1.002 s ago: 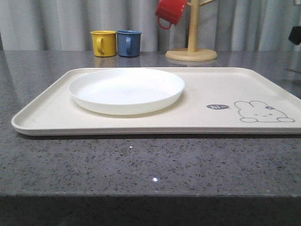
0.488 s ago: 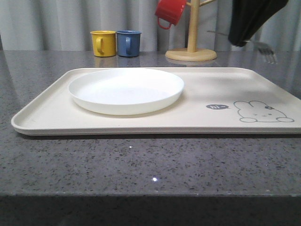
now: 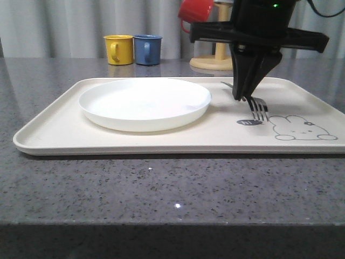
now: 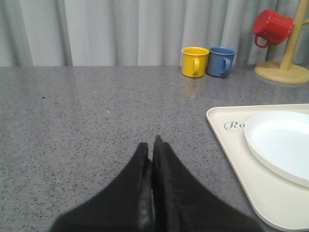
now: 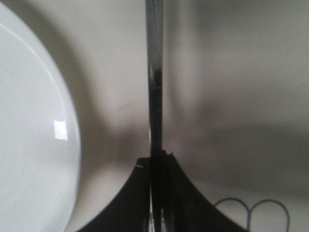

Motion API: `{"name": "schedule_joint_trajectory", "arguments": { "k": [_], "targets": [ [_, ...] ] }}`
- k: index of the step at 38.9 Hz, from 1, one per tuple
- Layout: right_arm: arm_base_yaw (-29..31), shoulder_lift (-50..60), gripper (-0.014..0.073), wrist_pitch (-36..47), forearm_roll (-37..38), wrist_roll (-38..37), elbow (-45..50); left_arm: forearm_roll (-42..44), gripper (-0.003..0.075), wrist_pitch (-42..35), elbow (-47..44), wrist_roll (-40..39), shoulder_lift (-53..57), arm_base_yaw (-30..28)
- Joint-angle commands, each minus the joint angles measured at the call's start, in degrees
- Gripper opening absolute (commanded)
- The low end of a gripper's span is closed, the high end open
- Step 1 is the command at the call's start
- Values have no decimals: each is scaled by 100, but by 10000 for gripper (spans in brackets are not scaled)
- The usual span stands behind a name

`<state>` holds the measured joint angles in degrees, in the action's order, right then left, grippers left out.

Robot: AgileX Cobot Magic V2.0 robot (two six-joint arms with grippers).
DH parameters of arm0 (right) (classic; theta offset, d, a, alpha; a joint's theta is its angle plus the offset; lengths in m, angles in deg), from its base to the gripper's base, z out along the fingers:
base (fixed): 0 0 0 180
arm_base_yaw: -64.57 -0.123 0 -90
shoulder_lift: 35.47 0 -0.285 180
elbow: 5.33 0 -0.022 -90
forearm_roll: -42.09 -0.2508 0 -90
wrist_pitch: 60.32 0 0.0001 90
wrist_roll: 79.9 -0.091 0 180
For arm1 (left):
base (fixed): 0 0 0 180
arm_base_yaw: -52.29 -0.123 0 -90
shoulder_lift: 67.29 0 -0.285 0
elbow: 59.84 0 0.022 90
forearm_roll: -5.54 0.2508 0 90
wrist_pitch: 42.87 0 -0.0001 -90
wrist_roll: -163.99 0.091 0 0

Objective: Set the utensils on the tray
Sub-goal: 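Lower the fork onto the tray beside the plate and release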

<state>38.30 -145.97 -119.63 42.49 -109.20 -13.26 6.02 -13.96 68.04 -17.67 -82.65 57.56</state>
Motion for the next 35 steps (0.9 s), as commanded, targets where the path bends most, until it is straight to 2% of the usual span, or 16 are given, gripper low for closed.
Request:
{"name": "schedule_joint_trajectory", "arguments": {
  "k": [1,8,22,24,35],
  "targets": [
    [1,149,-4,174,5,-7,-196,-48,-18,-473,146,-58,-64,-19],
    [1,9,-4,176,-40,-7,-190,-48,-18,-473,146,-58,-64,-19],
    [1,115,383,149,74,-7,-209,-48,-18,-473,146,-58,-64,-19],
    [1,176,414,82,202,-7,-246,-48,-18,-473,146,-58,-64,-19],
    [83,689,424,-766,801,19,-813,-48,-18,-473,146,-58,-64,-19]
  ]
}}
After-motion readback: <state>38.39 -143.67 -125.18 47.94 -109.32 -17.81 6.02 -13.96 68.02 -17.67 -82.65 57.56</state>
